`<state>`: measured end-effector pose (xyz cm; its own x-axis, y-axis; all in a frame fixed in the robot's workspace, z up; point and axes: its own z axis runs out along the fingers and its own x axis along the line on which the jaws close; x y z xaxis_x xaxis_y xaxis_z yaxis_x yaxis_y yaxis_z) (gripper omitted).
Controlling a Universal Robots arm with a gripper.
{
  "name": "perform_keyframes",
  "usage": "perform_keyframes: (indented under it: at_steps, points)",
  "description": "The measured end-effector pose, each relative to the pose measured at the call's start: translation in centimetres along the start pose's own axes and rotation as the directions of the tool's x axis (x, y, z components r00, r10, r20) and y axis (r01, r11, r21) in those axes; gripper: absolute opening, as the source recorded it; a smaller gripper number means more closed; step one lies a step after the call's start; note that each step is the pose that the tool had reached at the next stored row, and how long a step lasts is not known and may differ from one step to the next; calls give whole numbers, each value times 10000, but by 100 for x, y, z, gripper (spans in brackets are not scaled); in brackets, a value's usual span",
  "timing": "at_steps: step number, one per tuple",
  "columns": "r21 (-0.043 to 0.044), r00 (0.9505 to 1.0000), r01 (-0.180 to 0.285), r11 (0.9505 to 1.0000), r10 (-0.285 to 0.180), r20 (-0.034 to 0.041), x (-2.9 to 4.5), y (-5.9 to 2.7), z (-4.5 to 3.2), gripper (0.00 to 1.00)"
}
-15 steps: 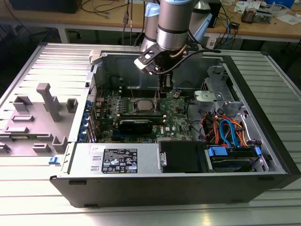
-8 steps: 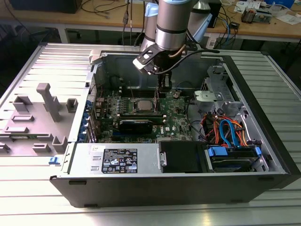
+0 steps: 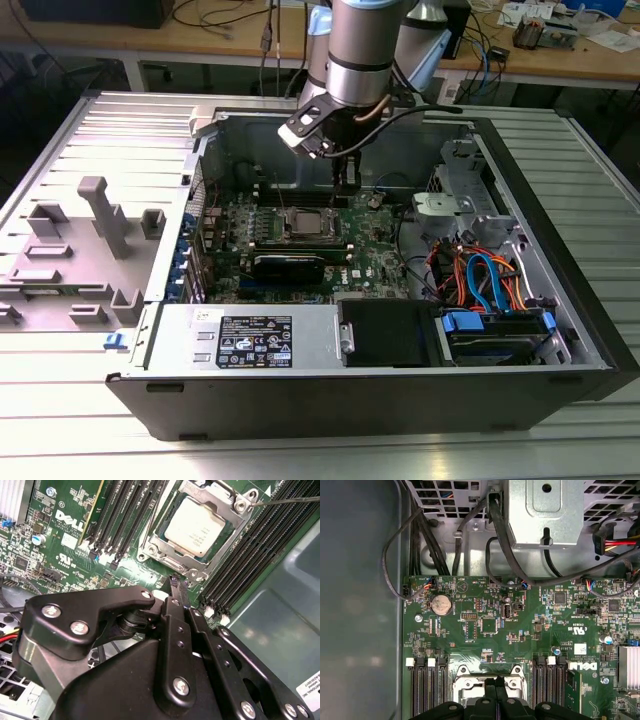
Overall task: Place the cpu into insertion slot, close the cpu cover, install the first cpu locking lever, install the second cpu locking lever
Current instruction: 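Close the cpu cover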
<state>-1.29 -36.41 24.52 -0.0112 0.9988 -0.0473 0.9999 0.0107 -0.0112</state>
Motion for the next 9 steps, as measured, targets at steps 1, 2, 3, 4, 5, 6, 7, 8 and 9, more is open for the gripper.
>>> perform_keyframes:
  at_steps: [1,2,3,4,5,6,7,8,9]
  points:
    - [0,10000,-1,10000,1,0,0,-1,0,11]
    - [1,10000,-2,10000,2,1,0,-1,0,11]
    - [0,10000,-1,10000,1,1,0,-1,0,11]
    - [0,10000,-4,10000,4,1,0,-10,1,11]
    - [-2,10000,-2,10000,2,1,0,-30,3,11]
    - [-4,10000,-2,10000,2,1,0,-50,6,11]
    - [-5,10000,0,10000,0,0,1,-90,11,11]
    - [-6,10000,-1,10000,1,1,1,-120,15,11]
    - [-5,10000,-3,10000,3,1,1,-154,20,11]
